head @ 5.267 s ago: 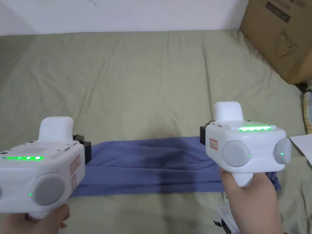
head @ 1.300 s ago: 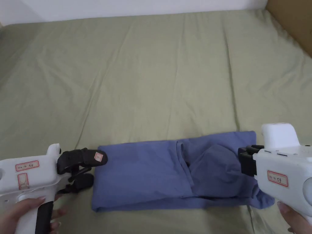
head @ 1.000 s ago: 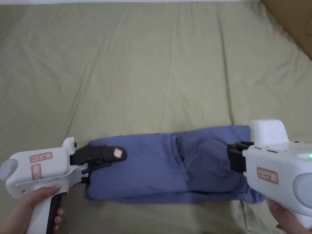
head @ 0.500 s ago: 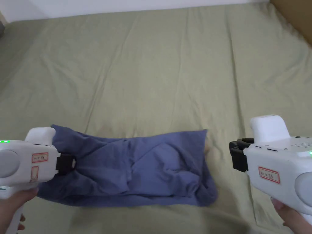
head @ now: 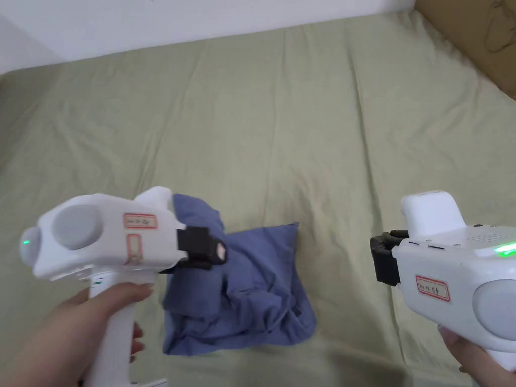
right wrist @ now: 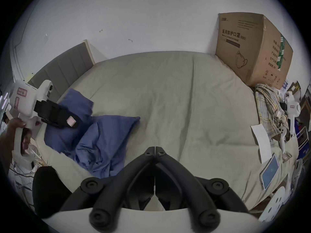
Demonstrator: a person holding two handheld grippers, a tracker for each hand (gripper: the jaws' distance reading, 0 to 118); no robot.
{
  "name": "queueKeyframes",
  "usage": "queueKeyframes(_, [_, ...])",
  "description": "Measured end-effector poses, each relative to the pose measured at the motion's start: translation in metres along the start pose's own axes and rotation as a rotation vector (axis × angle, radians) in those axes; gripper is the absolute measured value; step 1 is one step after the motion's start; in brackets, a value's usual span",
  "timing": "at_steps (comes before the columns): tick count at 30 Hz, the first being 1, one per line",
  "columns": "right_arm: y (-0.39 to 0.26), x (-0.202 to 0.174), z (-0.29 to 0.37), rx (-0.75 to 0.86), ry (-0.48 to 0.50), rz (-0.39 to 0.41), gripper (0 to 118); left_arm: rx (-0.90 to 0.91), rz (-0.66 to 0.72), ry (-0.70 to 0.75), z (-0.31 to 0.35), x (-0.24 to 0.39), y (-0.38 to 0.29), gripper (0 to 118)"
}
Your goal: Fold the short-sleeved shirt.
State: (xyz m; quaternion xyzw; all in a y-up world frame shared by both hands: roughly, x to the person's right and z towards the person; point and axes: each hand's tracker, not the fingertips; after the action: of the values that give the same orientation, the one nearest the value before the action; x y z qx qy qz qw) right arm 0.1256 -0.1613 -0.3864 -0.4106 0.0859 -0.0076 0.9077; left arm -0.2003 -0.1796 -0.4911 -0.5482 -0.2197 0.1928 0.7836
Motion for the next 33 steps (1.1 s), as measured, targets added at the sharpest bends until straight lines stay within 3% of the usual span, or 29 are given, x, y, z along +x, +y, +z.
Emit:
queueKeyframes(2, [0.000, 0.006, -0.001, -0.002, -0.008, -0.013, 0, -0.044, -0.013, -0.013, -0.026, 0.015, 0.000, 18])
queueKeyframes(5, [-0.001, 0.013, -0.002, -0.009, -0.019, -0.033, 0, -0.106, -0.022, -0.049, -0.059, 0.027, -0.003, 87])
queueKeyframes(6, [0.000, 0.014, -0.002, -0.010, -0.018, -0.039, 0, -0.090, -0.010, -0.049, -0.061, 0.027, -0.004, 98])
queueKeyframes(10, [-0.001, 0.014, -0.002, -0.007, -0.013, -0.048, 0, -0.054, 0.003, -0.116, -0.058, 0.021, -0.002, 110])
queueKeyframes(12, [0.000, 0.013, -0.003, -0.003, -0.013, -0.042, 0, -0.002, -0.038, -0.043, -0.042, 0.019, 0.000, 111])
queueKeyframes(14, [0.000, 0.012, -0.002, 0.008, -0.012, -0.045, 0, 0.027, -0.070, 0.022, -0.024, 0.021, 0.001, 107])
queueKeyframes(15, [0.000, 0.012, 0.000, 0.019, -0.009, -0.052, 0, 0.004, -0.133, 0.030, -0.016, 0.023, 0.001, 92])
queueKeyframes(16, [0.000, 0.012, 0.000, 0.026, -0.005, -0.058, 0, 0.021, -0.172, 0.033, -0.009, 0.026, 0.000, 63])
queueKeyframes(17, [-0.001, 0.013, 0.000, 0.029, -0.003, -0.062, 0, 0.032, -0.204, 0.037, -0.004, 0.029, 0.001, 18])
queueKeyframes(18, [-0.001, 0.013, 0.000, 0.032, -0.001, -0.065, 0, 0.031, -0.231, 0.045, -0.005, 0.033, 0.001, 0])
queueKeyframes(22, [-0.003, 0.014, -0.002, 0.026, -0.003, -0.069, 0, -0.043, -0.246, 0.043, -0.022, 0.046, -0.003, 0])
queueKeyframes(25, [-0.004, 0.016, -0.004, 0.018, -0.002, -0.076, 0, -0.110, -0.280, 0.125, -0.057, 0.054, -0.006, 0])
queueKeyframes(33, [-0.008, 0.024, -0.011, 0.002, -0.018, -0.089, 0, -0.212, -0.517, 0.328, -0.134, 0.095, -0.036, 0])
